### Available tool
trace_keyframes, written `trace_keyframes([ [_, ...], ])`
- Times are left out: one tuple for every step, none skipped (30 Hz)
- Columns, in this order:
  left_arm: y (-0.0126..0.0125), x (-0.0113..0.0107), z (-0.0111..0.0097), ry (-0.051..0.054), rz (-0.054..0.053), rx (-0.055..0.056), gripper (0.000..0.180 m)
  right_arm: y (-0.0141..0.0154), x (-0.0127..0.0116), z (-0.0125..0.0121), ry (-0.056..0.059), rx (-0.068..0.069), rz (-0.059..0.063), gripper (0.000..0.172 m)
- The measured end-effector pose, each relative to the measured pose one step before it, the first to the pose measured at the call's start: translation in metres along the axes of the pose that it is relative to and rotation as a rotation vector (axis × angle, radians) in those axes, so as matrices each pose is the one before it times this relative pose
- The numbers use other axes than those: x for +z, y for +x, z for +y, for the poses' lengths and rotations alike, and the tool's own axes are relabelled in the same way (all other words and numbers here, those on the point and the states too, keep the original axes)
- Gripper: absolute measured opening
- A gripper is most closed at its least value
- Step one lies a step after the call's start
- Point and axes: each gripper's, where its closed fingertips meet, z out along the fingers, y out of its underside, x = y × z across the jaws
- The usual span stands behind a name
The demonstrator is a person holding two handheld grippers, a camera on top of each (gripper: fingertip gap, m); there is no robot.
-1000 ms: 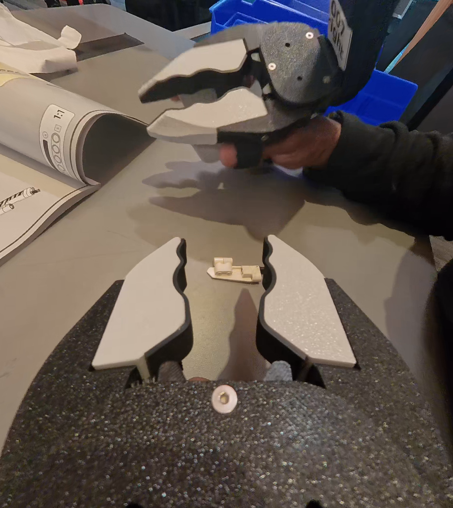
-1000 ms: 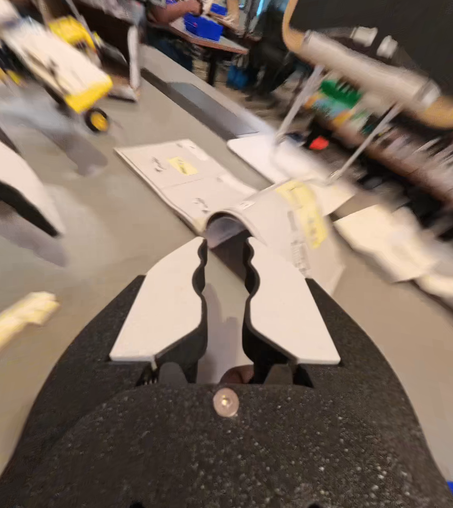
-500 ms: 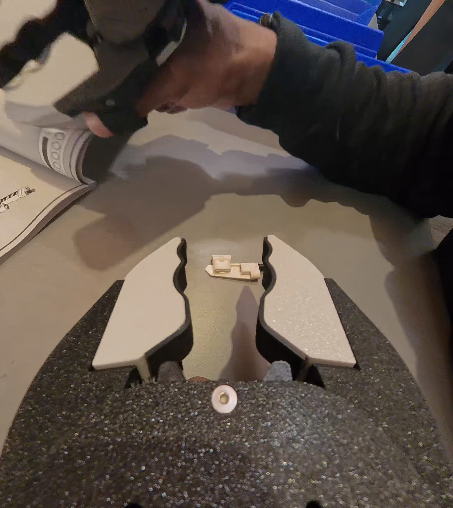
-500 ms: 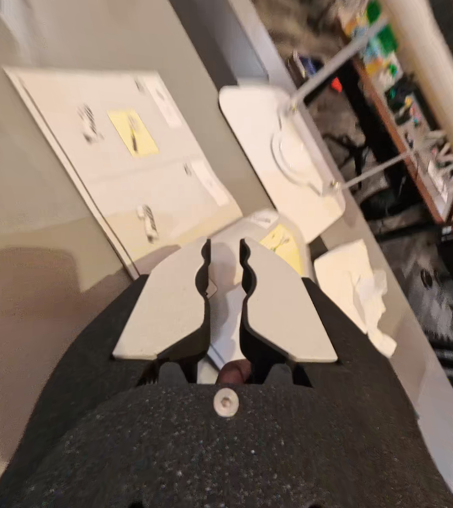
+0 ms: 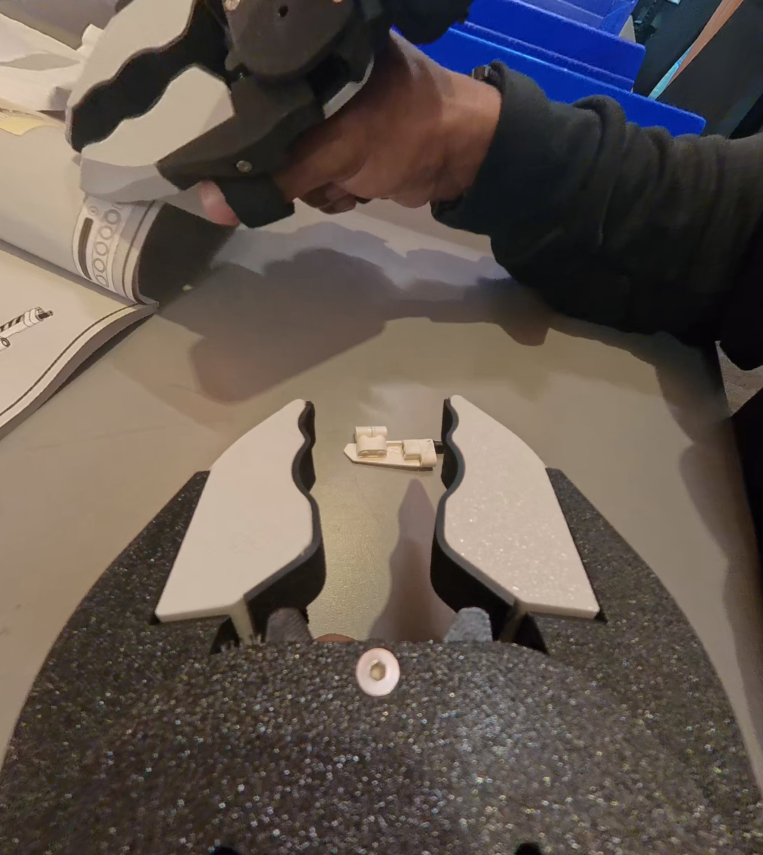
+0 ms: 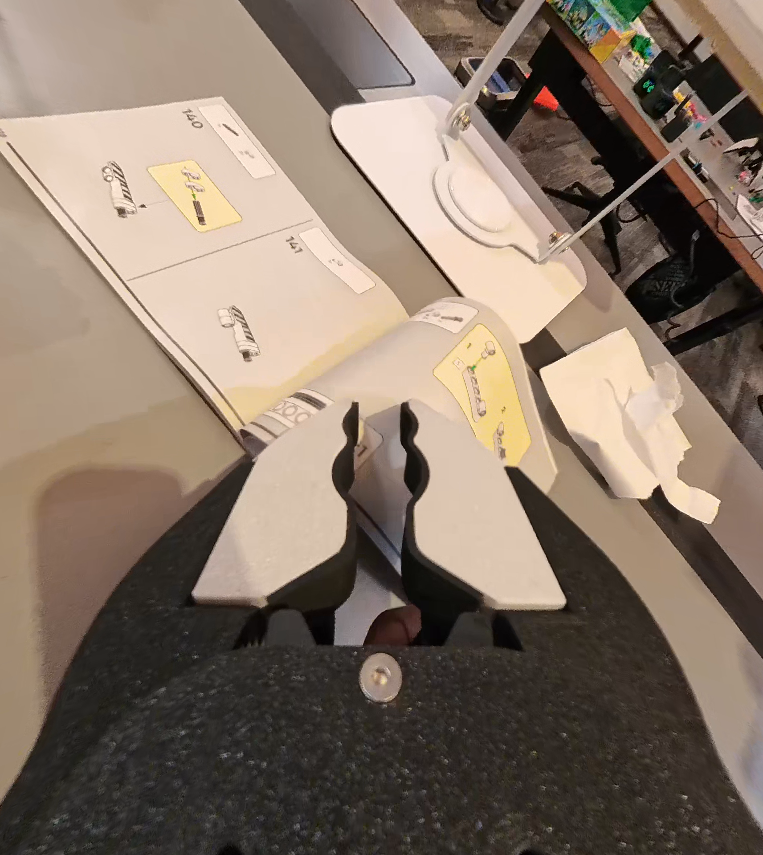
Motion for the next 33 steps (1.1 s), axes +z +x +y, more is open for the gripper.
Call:
trace_keyframes([
  [0.00014,0.00007,-0.00008,0.0002,0.0015,-0.0009,0.053,0.00001,-0.00349,-0.00137,0.0023,0.0,0.0014,0.017],
  [0.00006,-0.00011,-0.0001,0.001,0.0017,-0.0013,0.053,-0.00034,-0.00486,-0.00112,0.0007,0.0006,-0.0003,0.018],
  [-0.00001,-0.00019,-0.00025,0.0013,0.0021,-0.002,0.053,-0.00088,-0.00658,-0.00105,0.0004,0.0011,-0.0005,0.018],
  [-0.00005,-0.00022,-0.00022,0.0021,0.0024,-0.0023,0.053,-0.00196,-0.00839,-0.0008,-0.0006,0.0013,-0.0039,0.019],
  [0.00004,-0.00029,-0.00036,0.0029,0.0027,-0.0023,0.053,-0.00321,-0.01057,-0.00054,-0.0012,0.0021,-0.0064,0.02],
  [0.00003,-0.00023,-0.00032,0.0032,0.0024,-0.0028,0.053,-0.00382,-0.01297,-0.001,0.0032,0.0046,-0.0053,0.021],
  [-0.0001,-0.00025,-0.00025,0.0022,0.0021,-0.0032,0.053,-0.00472,-0.01513,-0.0014,0.0095,0.0062,-0.0071,0.021],
  [0.00006,-0.00003,-0.00012,0.0003,0.0021,-0.0027,0.053,-0.00539,-0.01692,-0.00089,0.01,0.0073,-0.0113,0.021],
  [-0.00001,0.0,0.00007,-0.0004,0.0016,-0.0017,0.053,-0.00441,-0.01844,0.00021,0.0077,0.0062,-0.0106,0.021],
  [0.00003,0.0002,0.00006,-0.0009,0.0011,-0.0011,0.053,-0.00105,-0.01976,0.00305,-0.0024,0.0007,0.0005,0.021],
  [0.0,0.00015,0.00014,-0.0015,0.0009,-0.0011,0.053,0.00587,-0.02132,0.00737,-0.0222,-0.007,0.0241,0.021],
  [-0.00002,0.00018,0.00016,-0.0016,0.0002,-0.0008,0.053,0.01513,-0.02276,0.01177,-0.0361,-0.0126,0.0593,0.021],
  [-0.00002,0.00012,0.00007,-0.0012,-0.0003,0.0004,0.053,0.02417,-0.02296,0.01685,-0.0491,-0.0132,0.0889,0.021],
  [0.00014,0.00006,0.00001,-0.0005,-0.0009,0.0019,0.053,0.02906,-0.02029,0.02317,-0.0663,-0.0096,0.0931,0.021],
  [0.00014,0.00015,0.00003,-0.001,-0.001,0.0027,0.053,0.02829,-0.01501,0.03004,-0.0884,-0.0048,0.0707,0.021],
  [0.00027,0.00031,0.00025,-0.0026,-0.0009,0.0026,0.053,0.0233,-0.00871,0.03657,-0.1145,-0.0065,0.0386,0.021],
  [0.00002,0.00053,0.00047,-0.0044,-0.001,0.0013,0.053,0.0172,-0.0027,0.03914,-0.1248,-0.0156,0.0175,0.021],
  [-0.00026,0.00062,0.00057,-0.0058,-0.0014,-0.0009,0.053,0.00846,0.00199,0.03755,-0.122,-0.0264,-0.0094,0.021],
  [-0.00052,0.00066,0.00049,-0.0061,-0.002,-0.0031,0.053,-0.00184,0.00464,0.03166,-0.1038,-0.0343,-0.0414,0.021],
  [-0.00074,0.00058,0.0005,-0.0054,-0.0026,-0.0049,0.052,-0.01026,0.00496,0.02166,-0.0649,-0.0409,-0.0628,0.021],
  [-0.00072,0.00043,0.00037,-0.0034,-0.0026,-0.0054,0.052,-0.01433,0.0042,0.01184,-0.0278,-0.0454,-0.0636,0.021],
  [-0.00086,0.00015,-0.00018,0.0001,-0.0033,-0.0048,0.052,-0.01543,0.0032,0.00569,-0.0135,-0.0412,-0.0608,0.021],
  [-0.00077,-0.00001,-0.00032,0.0021,-0.0045,-0.004,0.052,-0.01379,0.00277,0.00073,-0.0051,-0.0306,-0.0519,0.021],
  [-0.00064,0.00003,-0.00016,0.0007,-0.0039,-0.0024,0.052,-0.01092,0.00212,-0.00484,0.0141,-0.0247,-0.0387,0.021],
  [-0.00028,0.00007,-0.00003,-0.0002,-0.002,-0.0002,0.052,-0.00826,0.00164,-0.00932,0.0308,-0.0196,-0.0281,0.02],
  [0.0,-0.00011,-0.00015,0.0008,-0.002,0.0015,0.052,-0.00448,0.00164,-0.01062,0.032,-0.0144,-0.0137,0.015],
  [0.00004,-0.00013,-0.00005,0.001,-0.0012,0.0025,0.052,-0.00443,0.00126,-0.01292,0.0388,-0.0079,-0.0221,0.015],
  [0.00023,-0.00011,-0.00018,0.0014,-0.0006,0.0027,0.052,-0.00663,0.00099,-0.01582,0.0518,-0.0064,-0.0387,0.016],
  [0.00026,-0.00021,-0.00017,0.0017,0.0,0.0024,0.052,-0.00651,0.00128,-0.01735,0.0551,-0.0119,-0.0366,0.016],
  [0.00025,-0.00022,-0.00022,0.002,0.0006,0.0023,0.052,-0.00533,0.00205,-0.01756,0.0487,-0.0155,-0.0281,0.017],
  [0.00041,-0.00026,-0.00019,0.0021,0.0013,0.0028,0.052,-0.0036,0.00293,-0.01571,0.0318,-0.0214,-0.0181,0.018],
  [0.00044,-0.0002,-0.00009,0.0016,0.0021,0.0021,0.052,-0.00168,0.00296,-0.01506,0.0249,-0.0239,-0.0068,0.018],
  [0.00026,-0.00014,-0.00013,0.0011,0.0018,0.0006,0.052,0.0,0.00259,-0.01436,0.0202,-0.0224,-0.0021,0.02],
])
